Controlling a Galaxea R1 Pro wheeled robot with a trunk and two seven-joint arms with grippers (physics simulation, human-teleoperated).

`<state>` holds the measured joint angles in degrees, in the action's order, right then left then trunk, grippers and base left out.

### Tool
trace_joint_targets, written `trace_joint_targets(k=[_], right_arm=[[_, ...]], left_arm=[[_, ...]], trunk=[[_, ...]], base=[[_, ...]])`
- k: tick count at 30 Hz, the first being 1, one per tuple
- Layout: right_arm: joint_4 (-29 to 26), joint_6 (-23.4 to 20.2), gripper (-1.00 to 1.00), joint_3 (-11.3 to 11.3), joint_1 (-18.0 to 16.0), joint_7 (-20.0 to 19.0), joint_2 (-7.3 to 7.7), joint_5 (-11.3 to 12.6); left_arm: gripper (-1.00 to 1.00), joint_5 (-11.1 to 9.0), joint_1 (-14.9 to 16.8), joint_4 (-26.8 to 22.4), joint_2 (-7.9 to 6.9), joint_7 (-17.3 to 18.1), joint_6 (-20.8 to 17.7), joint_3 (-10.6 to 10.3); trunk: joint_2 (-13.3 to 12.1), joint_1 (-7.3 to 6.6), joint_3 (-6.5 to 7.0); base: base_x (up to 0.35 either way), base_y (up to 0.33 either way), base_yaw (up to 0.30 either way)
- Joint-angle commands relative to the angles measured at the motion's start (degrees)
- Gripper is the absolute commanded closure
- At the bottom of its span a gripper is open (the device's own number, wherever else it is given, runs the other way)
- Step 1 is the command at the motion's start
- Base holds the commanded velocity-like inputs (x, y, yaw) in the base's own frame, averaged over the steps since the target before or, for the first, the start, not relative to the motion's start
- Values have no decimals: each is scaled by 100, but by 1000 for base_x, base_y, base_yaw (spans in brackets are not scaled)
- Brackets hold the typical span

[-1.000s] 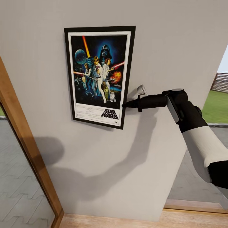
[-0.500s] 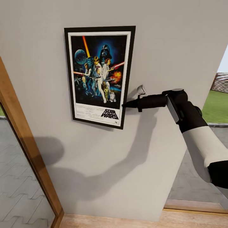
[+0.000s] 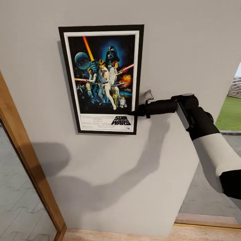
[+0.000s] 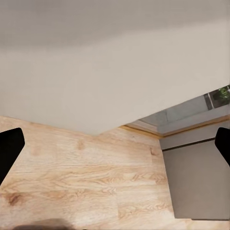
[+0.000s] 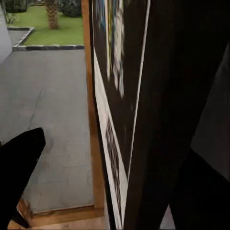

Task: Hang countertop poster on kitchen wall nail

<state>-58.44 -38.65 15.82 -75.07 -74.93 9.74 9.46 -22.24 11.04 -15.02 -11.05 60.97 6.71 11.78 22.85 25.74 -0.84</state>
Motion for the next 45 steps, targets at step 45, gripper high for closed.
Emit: trace_joint_targets(k=[45], right_arm=[[-1502,1389,-100,-1167,3981,-350,28,9]], left_arm=[[-100,-29,4,8,-83,11,48,-7]], trunk=[[7,4,-8]], base=[[-112,0,0]])
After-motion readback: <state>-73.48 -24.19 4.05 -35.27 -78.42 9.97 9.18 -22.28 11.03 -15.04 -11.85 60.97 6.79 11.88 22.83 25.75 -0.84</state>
